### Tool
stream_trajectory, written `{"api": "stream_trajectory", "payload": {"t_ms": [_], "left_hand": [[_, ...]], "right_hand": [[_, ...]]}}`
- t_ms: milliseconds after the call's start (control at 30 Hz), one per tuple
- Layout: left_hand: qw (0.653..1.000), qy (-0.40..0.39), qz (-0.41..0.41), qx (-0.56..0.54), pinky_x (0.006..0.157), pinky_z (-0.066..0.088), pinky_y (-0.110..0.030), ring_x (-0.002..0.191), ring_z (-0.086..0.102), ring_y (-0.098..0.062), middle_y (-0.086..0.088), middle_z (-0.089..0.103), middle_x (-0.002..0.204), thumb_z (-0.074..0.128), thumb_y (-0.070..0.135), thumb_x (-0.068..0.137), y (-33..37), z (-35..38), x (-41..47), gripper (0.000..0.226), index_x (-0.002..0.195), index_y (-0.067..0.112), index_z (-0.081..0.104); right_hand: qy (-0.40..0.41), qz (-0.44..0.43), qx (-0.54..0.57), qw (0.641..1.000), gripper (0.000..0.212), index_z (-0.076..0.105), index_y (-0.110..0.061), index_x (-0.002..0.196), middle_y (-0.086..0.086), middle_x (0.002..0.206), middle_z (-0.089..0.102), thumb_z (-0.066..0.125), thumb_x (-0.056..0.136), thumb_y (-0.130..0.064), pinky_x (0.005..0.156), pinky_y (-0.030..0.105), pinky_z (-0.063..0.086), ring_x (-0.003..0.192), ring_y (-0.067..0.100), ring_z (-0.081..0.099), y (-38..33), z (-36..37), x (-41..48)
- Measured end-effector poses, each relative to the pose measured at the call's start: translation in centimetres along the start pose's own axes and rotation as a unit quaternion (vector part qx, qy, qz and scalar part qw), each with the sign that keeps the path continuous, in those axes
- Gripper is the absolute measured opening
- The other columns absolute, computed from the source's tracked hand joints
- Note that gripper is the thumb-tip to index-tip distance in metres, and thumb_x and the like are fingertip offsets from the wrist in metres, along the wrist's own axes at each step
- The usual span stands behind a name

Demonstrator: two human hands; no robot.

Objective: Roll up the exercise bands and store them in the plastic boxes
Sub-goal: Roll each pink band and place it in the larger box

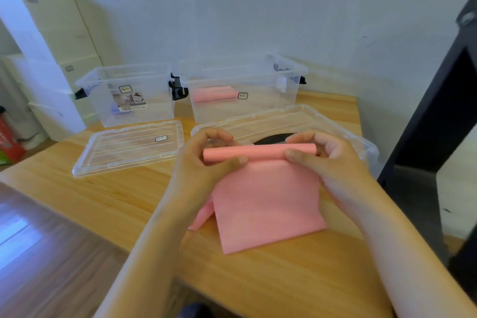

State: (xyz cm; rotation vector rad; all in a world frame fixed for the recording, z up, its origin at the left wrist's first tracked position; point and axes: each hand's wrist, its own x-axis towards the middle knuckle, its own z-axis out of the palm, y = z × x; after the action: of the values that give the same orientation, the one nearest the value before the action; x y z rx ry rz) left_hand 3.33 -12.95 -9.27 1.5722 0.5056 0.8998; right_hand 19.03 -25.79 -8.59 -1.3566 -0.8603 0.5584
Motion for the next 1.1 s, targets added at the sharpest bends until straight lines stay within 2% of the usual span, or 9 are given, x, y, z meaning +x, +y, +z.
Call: {"api": "stream_trajectory", "payload": {"t_ms": [133,233,367,467,600,733,833,1000,1100], "left_hand": [[0.994,0.003,-0.095,-0.044,0.065,0.044,-0.030,0.076,0.059,-0.014,0.003,0.065,0.090,0.078,0.025,0.078,-1.5,0.1,-2.1,0.013,0.086,0.025,0.067],[0.997,0.024,-0.077,0.001,0.065,0.046,-0.029,0.077,0.061,-0.013,0.009,0.069,0.087,0.073,0.020,0.084,-2.1,0.2,-2.3,0.010,0.082,0.027,0.066],[0.999,0.032,-0.028,0.026,0.081,0.052,-0.036,0.094,0.066,-0.017,0.002,0.071,0.104,0.083,0.016,0.074,-2.1,0.3,-1.2,0.026,0.084,0.031,0.064],[0.999,0.047,-0.021,0.015,0.085,0.052,-0.040,0.099,0.066,-0.019,0.003,0.071,0.104,0.084,0.018,0.071,-2.7,0.6,-0.6,0.028,0.086,0.031,0.064],[0.999,0.033,-0.015,0.017,0.079,0.050,-0.031,0.095,0.066,-0.013,0.007,0.071,0.103,0.076,0.009,0.079,-3.0,1.7,-0.2,0.024,0.094,0.023,0.063],[1.000,0.020,-0.016,0.018,0.078,0.046,-0.028,0.092,0.063,-0.009,0.006,0.069,0.104,0.072,0.011,0.083,-3.2,1.7,-0.3,0.020,0.096,0.023,0.063],[0.999,0.020,-0.033,-0.003,0.072,0.045,-0.027,0.086,0.062,-0.007,0.006,0.069,0.104,0.074,0.018,0.081,-3.3,1.2,-0.5,0.018,0.094,0.024,0.063],[0.999,0.002,-0.034,0.004,0.070,0.044,-0.025,0.082,0.060,-0.006,0.006,0.068,0.100,0.072,0.033,0.073,-3.4,0.7,-0.7,0.019,0.088,0.027,0.063],[0.999,-0.014,-0.033,-0.003,0.074,0.044,-0.028,0.083,0.059,-0.008,0.007,0.067,0.095,0.070,0.031,0.074,-3.5,0.4,-0.5,0.012,0.082,0.028,0.061]], "right_hand": [[-0.003,-0.009,0.001,1.000,0.022,0.066,-0.013,0.087,-0.017,0.069,0.066,0.071,0.075,0.005,0.062,0.008,0.045,0.067,-0.005,0.059,0.6,0.3,-1.2],[-0.004,0.013,0.022,1.000,0.027,0.065,-0.013,0.087,-0.013,0.072,0.066,0.068,0.074,0.010,0.065,0.012,0.046,0.072,0.001,0.060,1.8,0.5,-1.2],[0.017,0.081,0.108,0.991,0.030,0.066,-0.016,0.098,-0.003,0.079,0.069,0.072,0.069,-0.012,0.067,0.025,0.046,0.074,0.010,0.062,3.2,0.1,-0.8],[0.074,0.097,0.140,0.983,0.025,0.064,-0.014,0.101,0.000,0.077,0.070,0.070,0.076,-0.010,0.065,0.027,0.048,0.071,0.014,0.064,4.0,0.1,-0.1],[0.169,0.095,0.130,0.972,0.034,0.061,-0.012,0.105,0.007,0.091,0.073,0.075,0.074,-0.016,0.087,0.042,0.051,0.091,0.025,0.068,4.7,-0.1,0.2],[0.181,0.044,0.066,0.980,0.026,0.063,-0.005,0.100,-0.008,0.072,0.073,0.073,0.079,-0.017,0.063,0.015,0.049,0.066,0.002,0.065,4.3,0.0,-0.1],[0.164,0.031,0.042,0.985,0.019,0.064,-0.005,0.095,-0.010,0.065,0.070,0.071,0.082,-0.017,0.051,0.010,0.042,0.057,-0.002,0.059,4.3,0.0,-0.3],[0.146,0.024,0.024,0.989,0.022,0.064,-0.003,0.095,-0.008,0.067,0.070,0.071,0.081,-0.018,0.055,0.012,0.042,0.061,0.000,0.059,4.1,0.2,-0.7],[0.131,0.072,0.069,0.986,0.034,0.063,-0.011,0.095,-0.003,0.075,0.070,0.076,0.069,-0.028,0.074,0.029,0.047,0.074,0.010,0.063,4.2,0.3,-0.7]]}}
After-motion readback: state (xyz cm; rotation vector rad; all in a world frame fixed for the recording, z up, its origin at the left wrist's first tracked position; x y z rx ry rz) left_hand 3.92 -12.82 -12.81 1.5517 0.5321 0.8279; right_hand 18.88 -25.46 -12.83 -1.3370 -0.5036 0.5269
